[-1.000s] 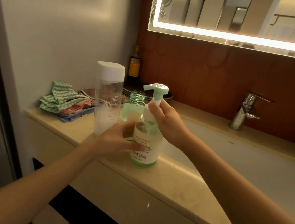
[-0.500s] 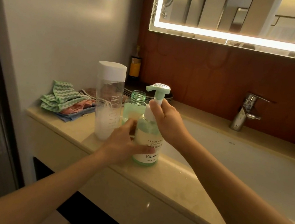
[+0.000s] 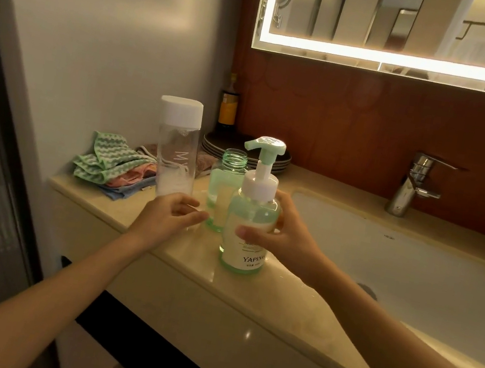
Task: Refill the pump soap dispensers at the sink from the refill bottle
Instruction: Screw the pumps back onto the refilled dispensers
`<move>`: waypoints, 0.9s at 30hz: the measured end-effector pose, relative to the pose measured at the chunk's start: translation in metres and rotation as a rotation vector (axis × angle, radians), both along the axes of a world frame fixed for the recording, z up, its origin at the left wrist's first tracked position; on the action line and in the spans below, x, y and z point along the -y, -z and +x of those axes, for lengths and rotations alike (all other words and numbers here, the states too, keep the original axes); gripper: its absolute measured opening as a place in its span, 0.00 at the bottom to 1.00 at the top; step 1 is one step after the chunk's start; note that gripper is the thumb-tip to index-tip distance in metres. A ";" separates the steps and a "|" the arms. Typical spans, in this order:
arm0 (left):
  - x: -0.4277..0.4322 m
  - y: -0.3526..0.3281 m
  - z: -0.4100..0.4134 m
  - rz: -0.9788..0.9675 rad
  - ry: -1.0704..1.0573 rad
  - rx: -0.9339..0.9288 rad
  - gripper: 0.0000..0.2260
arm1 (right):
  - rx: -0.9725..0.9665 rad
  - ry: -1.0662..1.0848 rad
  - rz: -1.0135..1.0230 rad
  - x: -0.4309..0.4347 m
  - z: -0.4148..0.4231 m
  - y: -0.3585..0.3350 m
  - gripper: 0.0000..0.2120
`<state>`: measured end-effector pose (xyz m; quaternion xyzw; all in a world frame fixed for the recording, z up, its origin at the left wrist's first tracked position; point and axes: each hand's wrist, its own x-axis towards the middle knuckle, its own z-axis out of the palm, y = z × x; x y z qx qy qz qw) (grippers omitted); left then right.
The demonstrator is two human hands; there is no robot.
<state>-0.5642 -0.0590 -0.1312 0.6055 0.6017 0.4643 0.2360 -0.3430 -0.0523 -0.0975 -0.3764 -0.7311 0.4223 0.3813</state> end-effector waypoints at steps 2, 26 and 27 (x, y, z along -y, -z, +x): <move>-0.002 0.001 0.000 0.000 -0.026 0.029 0.21 | -0.019 0.027 0.013 -0.003 0.003 -0.003 0.36; -0.024 0.008 0.043 0.243 -0.255 0.052 0.37 | -0.153 0.463 0.037 -0.130 -0.024 -0.004 0.35; -0.024 0.008 0.043 0.242 -0.257 0.055 0.37 | -0.148 0.449 0.020 -0.133 -0.025 -0.001 0.36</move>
